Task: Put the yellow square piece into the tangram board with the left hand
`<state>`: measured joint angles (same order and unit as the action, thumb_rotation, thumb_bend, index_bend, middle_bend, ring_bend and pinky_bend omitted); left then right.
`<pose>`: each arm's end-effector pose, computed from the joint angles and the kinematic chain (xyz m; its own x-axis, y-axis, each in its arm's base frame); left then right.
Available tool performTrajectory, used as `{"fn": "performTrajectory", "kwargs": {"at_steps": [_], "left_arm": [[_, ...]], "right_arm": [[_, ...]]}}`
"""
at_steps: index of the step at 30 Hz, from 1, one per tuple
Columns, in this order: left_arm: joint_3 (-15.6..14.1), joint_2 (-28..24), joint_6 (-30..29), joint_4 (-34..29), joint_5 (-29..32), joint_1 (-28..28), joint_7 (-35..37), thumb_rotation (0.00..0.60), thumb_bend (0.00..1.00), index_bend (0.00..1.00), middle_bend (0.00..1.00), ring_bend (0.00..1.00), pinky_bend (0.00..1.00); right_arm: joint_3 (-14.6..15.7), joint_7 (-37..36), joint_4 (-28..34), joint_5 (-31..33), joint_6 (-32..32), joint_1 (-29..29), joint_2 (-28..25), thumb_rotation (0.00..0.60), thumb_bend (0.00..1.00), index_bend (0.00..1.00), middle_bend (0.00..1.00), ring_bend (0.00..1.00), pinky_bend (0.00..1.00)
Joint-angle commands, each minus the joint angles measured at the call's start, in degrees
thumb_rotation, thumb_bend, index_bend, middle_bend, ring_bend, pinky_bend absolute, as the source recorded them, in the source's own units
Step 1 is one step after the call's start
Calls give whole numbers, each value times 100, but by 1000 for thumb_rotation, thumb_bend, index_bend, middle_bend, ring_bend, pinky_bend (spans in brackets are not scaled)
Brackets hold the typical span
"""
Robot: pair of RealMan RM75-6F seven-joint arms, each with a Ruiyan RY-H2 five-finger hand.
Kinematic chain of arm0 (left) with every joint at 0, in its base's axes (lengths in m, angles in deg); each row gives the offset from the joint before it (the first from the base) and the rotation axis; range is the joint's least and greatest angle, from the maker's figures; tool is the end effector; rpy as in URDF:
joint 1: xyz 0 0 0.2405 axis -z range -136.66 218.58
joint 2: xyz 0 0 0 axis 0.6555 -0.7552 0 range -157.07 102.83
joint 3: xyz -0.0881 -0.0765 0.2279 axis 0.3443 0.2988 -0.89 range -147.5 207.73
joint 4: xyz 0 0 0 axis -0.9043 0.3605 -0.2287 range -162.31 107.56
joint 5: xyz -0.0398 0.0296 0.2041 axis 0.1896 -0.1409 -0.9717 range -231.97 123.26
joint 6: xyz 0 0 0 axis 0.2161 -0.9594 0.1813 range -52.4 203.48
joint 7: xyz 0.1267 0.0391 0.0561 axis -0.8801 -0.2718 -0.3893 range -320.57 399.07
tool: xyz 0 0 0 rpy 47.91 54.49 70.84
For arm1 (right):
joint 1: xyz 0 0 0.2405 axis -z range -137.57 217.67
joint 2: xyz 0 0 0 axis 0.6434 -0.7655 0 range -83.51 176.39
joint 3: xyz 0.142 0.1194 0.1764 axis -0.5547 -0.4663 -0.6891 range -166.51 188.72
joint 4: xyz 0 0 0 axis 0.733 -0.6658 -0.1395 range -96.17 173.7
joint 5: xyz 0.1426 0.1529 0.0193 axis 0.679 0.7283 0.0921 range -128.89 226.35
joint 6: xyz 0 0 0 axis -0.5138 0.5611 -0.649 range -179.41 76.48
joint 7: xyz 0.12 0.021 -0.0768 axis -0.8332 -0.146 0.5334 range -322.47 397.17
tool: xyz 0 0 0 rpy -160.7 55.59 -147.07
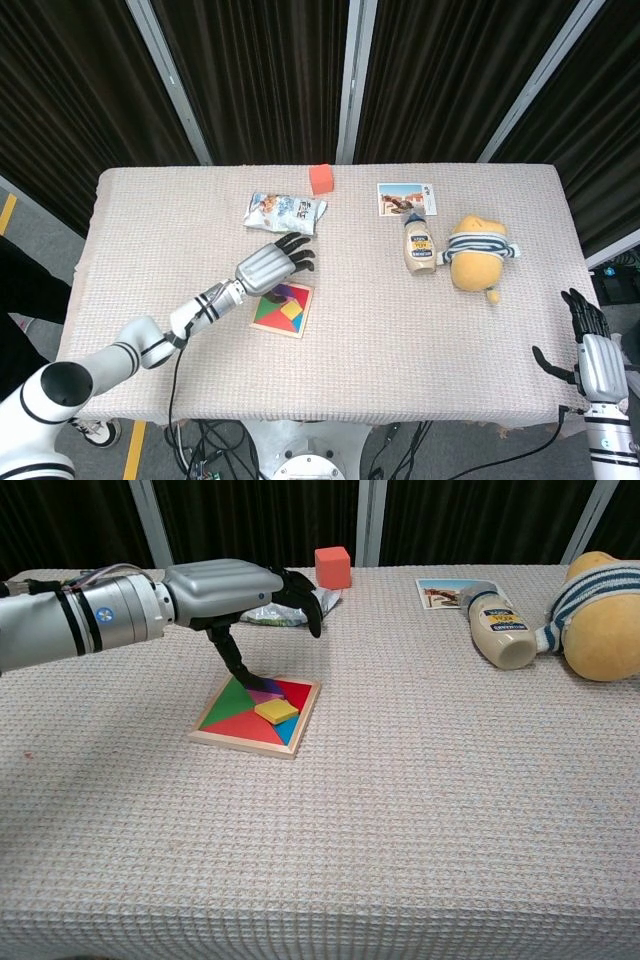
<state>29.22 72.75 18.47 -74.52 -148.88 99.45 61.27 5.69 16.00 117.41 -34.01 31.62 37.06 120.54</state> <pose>-0.1098 0.4030 -0.0522 0.5399 0.1610 0.8262 0.6073 -0.7542 -0.2498 -0.3535 -0.1805 0.1307 0.0886 0.0322 0.9955 -0.9921 0.0925 0.0853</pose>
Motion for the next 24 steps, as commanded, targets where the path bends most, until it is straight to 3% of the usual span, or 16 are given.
{"fn": "performTrajectory", "kwargs": {"at_steps": [1,7,13,24], "left_arm": [[23,-171,-124,-215,39,-102,-88,600,110,283,183,0,49],[-148,-552,-423,-929,-52,-407,-525,600,84,275,183,0,46],[-157,-621,-578,-1477,48,-688,-839,600,49,266,183,0,44],[41,-414,-252,-1433,269,-680,-984,600,48,265,182,0,44]], "right_arm": [[2,-4,-16,-1,-8,-3,13,600,176,0,0,0,0],[-13,-21,-40,15,6,5,23,600,176,0,0,0,0],[-43,26,29,-33,81,-5,4,600,176,0,0,0,0],[-66,61,87,-20,24,-55,-9,600,176,0,0,0,0]]}}
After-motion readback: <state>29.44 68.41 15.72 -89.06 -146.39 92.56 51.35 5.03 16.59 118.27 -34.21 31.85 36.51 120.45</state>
